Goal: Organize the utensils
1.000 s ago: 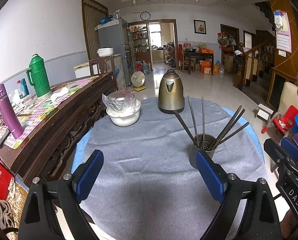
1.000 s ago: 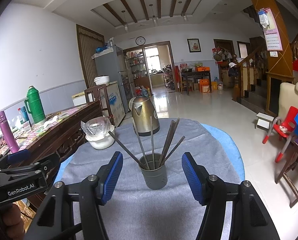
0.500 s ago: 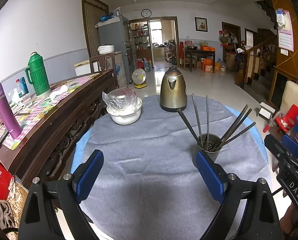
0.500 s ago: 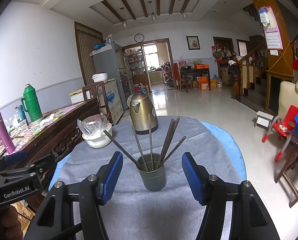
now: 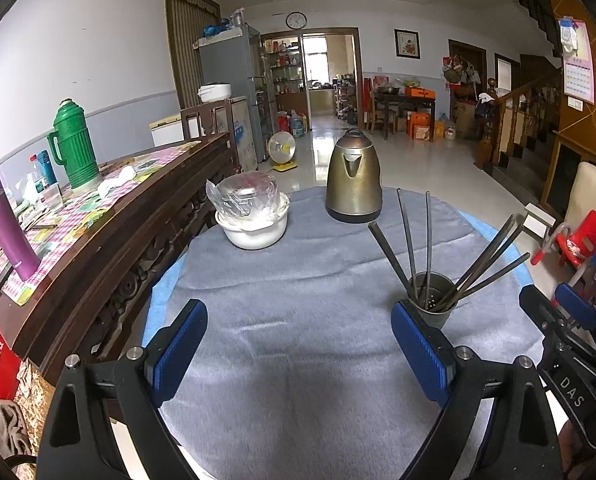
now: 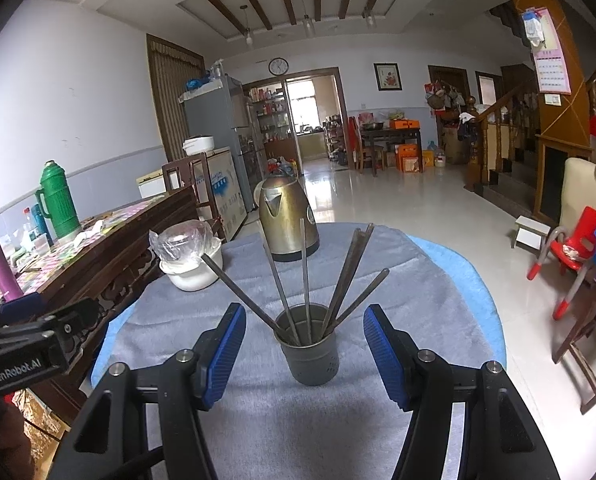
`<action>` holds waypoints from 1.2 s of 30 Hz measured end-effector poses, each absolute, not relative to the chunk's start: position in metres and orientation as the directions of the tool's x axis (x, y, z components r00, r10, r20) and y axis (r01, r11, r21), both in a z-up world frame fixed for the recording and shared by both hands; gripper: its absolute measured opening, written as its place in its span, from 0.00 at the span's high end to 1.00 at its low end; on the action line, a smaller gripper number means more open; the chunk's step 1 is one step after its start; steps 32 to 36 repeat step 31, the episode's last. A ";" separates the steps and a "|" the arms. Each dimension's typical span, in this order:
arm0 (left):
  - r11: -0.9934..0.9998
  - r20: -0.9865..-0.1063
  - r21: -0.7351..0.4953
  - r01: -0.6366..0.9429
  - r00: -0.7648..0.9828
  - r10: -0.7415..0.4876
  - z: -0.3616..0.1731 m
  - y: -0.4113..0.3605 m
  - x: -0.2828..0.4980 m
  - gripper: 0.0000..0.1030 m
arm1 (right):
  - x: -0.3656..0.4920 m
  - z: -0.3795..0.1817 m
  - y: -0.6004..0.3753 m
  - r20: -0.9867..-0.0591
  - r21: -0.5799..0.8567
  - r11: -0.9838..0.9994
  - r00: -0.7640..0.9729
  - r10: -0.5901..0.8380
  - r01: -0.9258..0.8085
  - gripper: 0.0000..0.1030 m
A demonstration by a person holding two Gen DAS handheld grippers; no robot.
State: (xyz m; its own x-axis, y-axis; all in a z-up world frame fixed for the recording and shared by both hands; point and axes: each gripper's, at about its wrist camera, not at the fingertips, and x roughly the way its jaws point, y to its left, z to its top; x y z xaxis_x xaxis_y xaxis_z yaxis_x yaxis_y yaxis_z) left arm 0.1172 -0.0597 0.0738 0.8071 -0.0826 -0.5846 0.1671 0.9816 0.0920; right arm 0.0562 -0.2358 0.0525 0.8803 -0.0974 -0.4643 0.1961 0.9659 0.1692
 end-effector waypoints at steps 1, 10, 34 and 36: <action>0.981 -0.587 0.093 0.169 0.806 -0.083 0.073 -0.061 0.119 0.09 | 0.058 0.051 -0.237 -0.467 0.172 0.965 0.879 -0.098 0.198 0.36; 0.977 -0.601 0.095 0.191 0.793 -0.097 0.069 -0.070 0.129 0.09 | 0.066 0.042 -0.244 -0.481 0.182 0.957 0.869 -0.113 0.225 0.36; 0.986 -0.659 0.050 0.161 0.747 -0.089 0.033 -0.050 0.151 0.09 | 0.082 0.031 -0.224 -0.511 0.164 0.968 0.856 -0.079 0.188 0.36; 0.986 -0.659 0.050 0.161 0.747 -0.089 0.033 -0.050 0.151 0.09 | 0.082 0.031 -0.224 -0.511 0.164 0.968 0.856 -0.079 0.188 0.36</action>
